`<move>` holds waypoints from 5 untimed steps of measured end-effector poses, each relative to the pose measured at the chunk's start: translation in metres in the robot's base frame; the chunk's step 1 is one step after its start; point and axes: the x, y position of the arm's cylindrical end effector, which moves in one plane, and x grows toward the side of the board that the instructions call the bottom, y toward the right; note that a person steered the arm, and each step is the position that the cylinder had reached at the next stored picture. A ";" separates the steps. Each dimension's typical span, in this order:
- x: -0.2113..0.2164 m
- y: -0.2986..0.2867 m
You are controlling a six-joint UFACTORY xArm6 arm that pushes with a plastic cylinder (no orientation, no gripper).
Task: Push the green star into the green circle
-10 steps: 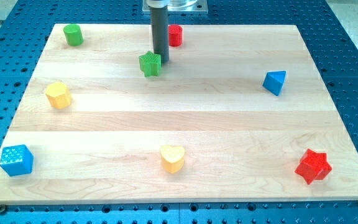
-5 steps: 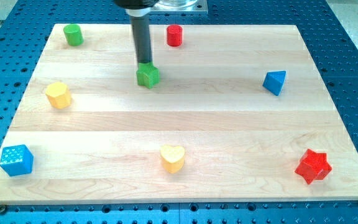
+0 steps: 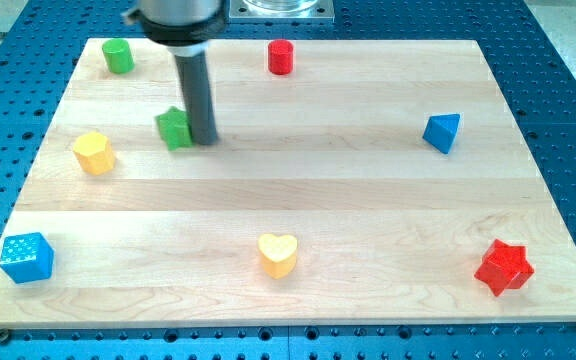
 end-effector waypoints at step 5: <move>-0.108 -0.057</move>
